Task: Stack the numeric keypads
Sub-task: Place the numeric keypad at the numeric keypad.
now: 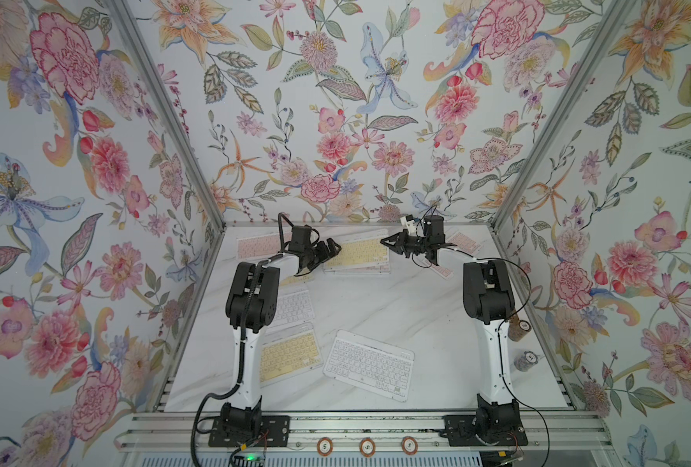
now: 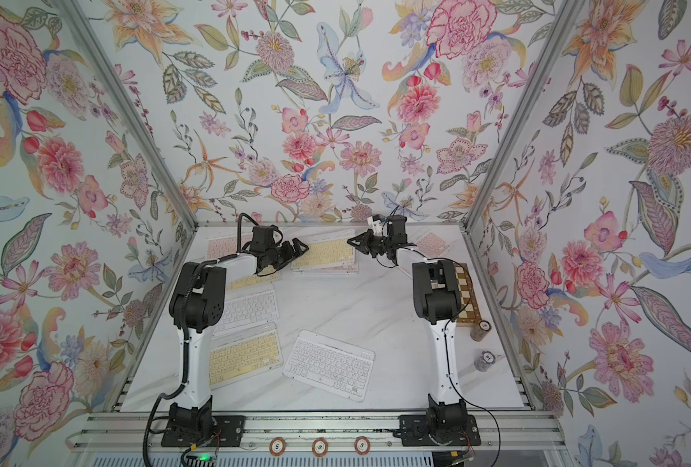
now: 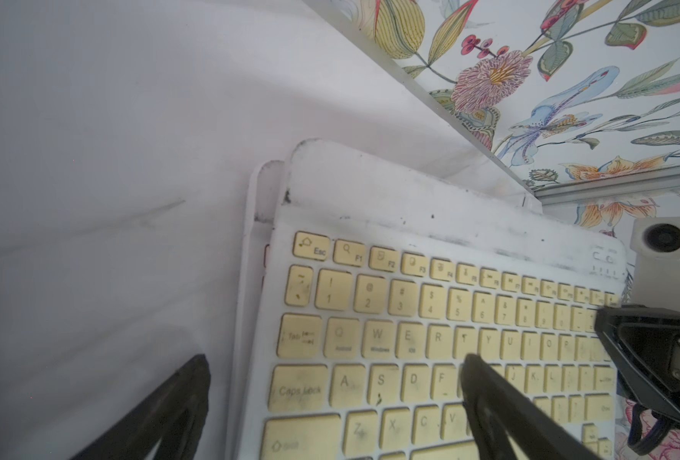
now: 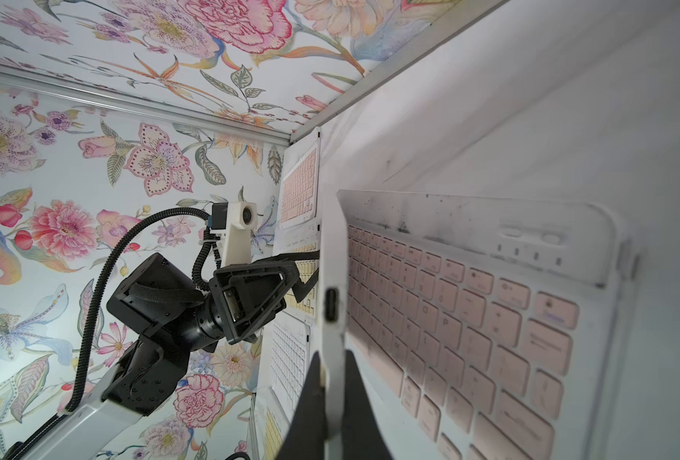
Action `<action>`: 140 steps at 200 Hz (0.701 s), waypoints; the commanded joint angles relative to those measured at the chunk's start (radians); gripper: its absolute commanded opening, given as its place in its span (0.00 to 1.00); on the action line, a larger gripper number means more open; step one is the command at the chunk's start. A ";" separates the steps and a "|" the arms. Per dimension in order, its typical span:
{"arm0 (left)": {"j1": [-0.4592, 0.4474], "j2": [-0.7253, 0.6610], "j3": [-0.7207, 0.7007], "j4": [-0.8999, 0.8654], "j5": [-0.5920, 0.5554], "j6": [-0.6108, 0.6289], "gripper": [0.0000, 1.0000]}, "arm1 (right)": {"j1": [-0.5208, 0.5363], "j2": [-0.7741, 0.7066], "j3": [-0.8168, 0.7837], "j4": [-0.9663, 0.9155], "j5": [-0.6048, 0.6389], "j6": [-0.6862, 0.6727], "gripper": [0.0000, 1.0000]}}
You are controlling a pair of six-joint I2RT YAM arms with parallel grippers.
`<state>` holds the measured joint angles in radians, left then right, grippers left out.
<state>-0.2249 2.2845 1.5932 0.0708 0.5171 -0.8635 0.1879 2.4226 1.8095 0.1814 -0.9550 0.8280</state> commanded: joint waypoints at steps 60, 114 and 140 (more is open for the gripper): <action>-0.001 0.030 0.040 -0.013 0.006 -0.015 0.99 | -0.016 0.049 0.072 -0.047 -0.045 -0.041 0.08; -0.011 0.028 0.039 -0.017 0.003 -0.014 0.99 | -0.019 0.075 0.081 -0.054 -0.038 -0.046 0.15; -0.014 0.028 0.039 -0.018 0.004 -0.015 0.99 | -0.020 0.092 0.113 -0.089 -0.039 -0.063 0.17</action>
<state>-0.2302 2.2860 1.6062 0.0669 0.5171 -0.8715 0.1722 2.4790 1.8668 0.1158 -0.9779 0.8043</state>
